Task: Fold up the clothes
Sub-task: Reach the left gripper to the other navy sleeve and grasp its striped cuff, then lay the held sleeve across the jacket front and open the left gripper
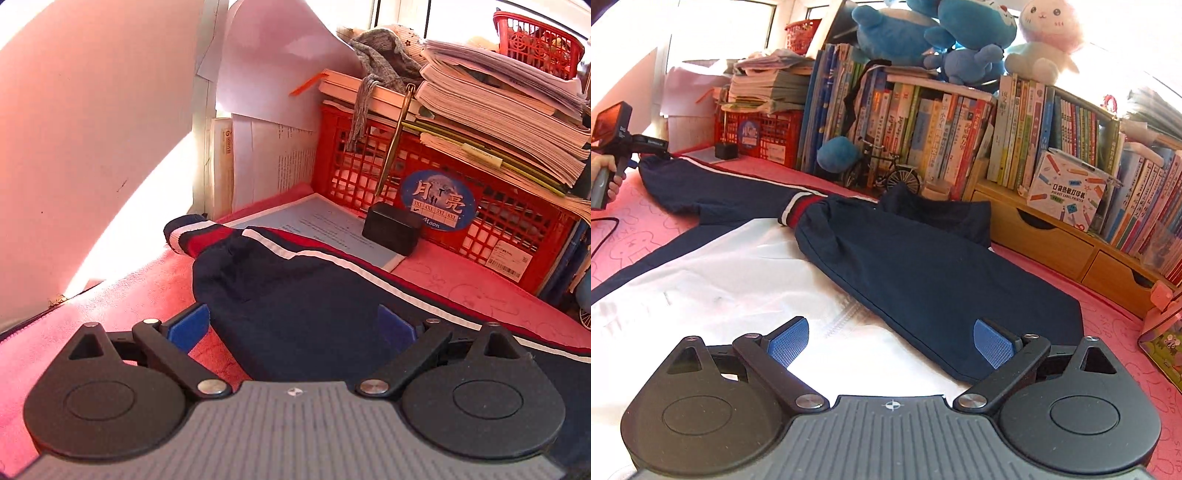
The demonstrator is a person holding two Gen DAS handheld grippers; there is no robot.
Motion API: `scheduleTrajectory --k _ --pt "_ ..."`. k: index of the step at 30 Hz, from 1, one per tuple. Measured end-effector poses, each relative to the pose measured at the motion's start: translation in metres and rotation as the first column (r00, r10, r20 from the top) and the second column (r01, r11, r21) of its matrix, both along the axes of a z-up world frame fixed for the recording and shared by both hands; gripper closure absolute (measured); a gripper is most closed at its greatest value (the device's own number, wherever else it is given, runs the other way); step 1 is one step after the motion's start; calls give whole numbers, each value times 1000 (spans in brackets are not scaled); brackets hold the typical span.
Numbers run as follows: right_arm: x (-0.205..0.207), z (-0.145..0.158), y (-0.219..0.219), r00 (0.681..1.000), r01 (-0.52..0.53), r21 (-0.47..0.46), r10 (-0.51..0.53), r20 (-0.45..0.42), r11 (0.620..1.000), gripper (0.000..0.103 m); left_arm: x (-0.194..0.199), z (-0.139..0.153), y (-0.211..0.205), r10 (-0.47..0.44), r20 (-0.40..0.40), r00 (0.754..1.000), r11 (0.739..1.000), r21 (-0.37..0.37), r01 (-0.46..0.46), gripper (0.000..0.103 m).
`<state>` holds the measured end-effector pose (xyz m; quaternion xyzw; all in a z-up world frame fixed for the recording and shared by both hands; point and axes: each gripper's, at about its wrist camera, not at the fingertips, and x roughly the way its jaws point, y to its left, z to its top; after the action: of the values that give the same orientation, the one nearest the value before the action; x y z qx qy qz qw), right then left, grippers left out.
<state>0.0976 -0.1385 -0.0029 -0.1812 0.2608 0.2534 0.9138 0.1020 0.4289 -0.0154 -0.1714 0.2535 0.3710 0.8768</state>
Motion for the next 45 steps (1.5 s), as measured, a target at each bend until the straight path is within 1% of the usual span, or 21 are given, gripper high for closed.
scheduleTrajectory --k 4,7,11,13,15,16,18,19,20,22,24,29,32,34,37,39,40,41,42,44,45 --pt "6 -10 21 1000 -21 -31 20 -23 999 6 5 -8 17 24 -8 1000 1000 -11 -24 10" --pt "9 -18 35 999 -38 -44 36 -36 998 6 9 -16 25 37 -13 999 999 -38 -37 16" --pt "9 -27 52 997 -69 -65 66 -47 995 6 10 -23 28 37 -23 999 999 -29 -38 24" --pt "8 -30 57 996 -81 -77 77 -51 994 6 10 -22 29 42 -18 999 999 -27 -43 34" --pt "8 -34 61 995 -89 -82 85 -55 993 6 9 -21 30 50 -13 999 998 -29 -50 50" --pt "8 -35 62 995 -90 -82 86 -57 993 6 8 -20 31 57 -8 998 998 -31 -57 54" --pt "8 -36 62 995 -86 -77 82 -59 993 6 4 -18 32 73 12 997 997 -39 -72 72" --pt "8 -37 62 995 -84 -74 79 -61 994 6 2 -17 33 80 23 997 996 -43 -79 78" --pt "8 -36 61 995 -79 -69 75 -62 994 6 0 -14 33 83 36 996 996 -45 -82 89" --pt "8 -36 58 996 -70 -57 66 -63 996 6 -5 -9 30 79 67 995 996 -48 -76 96" --pt "8 -36 54 996 -55 -42 52 -66 998 6 -9 -1 25 58 101 993 998 -45 -54 98" --pt "8 -32 40 998 -8 1 8 -69 1000 6 -5 26 -4 -46 163 986 998 -22 50 98" --pt "7 -28 28 997 19 29 -17 -72 999 6 0 40 -28 -102 189 977 995 8 102 99" --pt "6 -25 18 997 38 45 -35 -73 998 6 6 51 -54 -169 207 964 986 39 164 99" --pt "5 -20 0 995 77 67 -73 -71 995 6 16 70 -105 -299 229 926 953 117 278 99" --pt "5 -17 -13 991 114 90 -107 -75 989 6 22 85 -148 -405 262 876 913 159 375 99" --pt "5 -16 -20 989 134 103 -126 -79 986 6 27 92 -173 -472 282 835 882 173 439 99" --pt "6 -14 -28 986 156 115 -147 -83 981 6 33 97 -199 -542 294 787 840 188 508 99" --pt "7 -13 -36 981 183 122 -173 -93 976 6 41 97 -231 -608 266 748 794 210 570 99" --pt "8 -10 -52 968 238 133 -224 -111 962 6 56 94 -295 -726 193 660 687 248 683 96" --pt "8 -8 -58 962 261 130 -247 -117 956 6 63 92 -327 -778 155 609 627 263 733 91"
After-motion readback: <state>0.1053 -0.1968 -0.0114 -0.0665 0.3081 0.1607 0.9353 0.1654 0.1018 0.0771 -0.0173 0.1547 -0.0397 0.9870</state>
